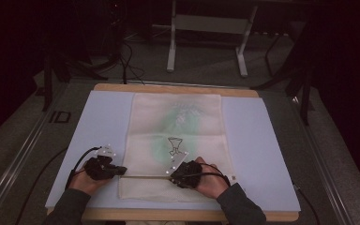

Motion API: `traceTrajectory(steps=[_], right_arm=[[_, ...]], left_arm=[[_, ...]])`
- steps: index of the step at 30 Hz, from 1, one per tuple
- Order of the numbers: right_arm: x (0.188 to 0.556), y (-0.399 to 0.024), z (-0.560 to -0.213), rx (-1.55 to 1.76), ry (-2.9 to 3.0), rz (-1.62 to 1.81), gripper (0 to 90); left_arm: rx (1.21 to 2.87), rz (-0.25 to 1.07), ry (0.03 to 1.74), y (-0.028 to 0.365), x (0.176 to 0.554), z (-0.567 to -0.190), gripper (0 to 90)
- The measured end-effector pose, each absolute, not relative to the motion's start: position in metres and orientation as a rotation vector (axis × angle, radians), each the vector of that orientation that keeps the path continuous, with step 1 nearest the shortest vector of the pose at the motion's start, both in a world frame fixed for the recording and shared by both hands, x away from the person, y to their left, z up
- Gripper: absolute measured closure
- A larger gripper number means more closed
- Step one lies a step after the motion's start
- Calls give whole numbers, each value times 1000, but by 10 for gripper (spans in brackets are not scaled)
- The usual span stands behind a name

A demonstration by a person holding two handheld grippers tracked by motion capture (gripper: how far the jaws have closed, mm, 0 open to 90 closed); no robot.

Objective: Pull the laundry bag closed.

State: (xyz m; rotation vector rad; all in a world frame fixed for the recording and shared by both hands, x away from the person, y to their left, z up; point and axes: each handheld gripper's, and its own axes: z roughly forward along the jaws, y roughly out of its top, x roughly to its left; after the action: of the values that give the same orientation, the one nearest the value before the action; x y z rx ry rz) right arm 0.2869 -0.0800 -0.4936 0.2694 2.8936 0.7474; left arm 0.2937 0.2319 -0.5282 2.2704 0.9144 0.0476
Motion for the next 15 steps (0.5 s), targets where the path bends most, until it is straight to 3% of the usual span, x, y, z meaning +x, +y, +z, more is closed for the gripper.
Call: traceTrajectory(steps=[15], right_arm=[[288,-90,-491,285,2888,742,819]], left_arm=[[2270,46,915,232,294,-528,900]])
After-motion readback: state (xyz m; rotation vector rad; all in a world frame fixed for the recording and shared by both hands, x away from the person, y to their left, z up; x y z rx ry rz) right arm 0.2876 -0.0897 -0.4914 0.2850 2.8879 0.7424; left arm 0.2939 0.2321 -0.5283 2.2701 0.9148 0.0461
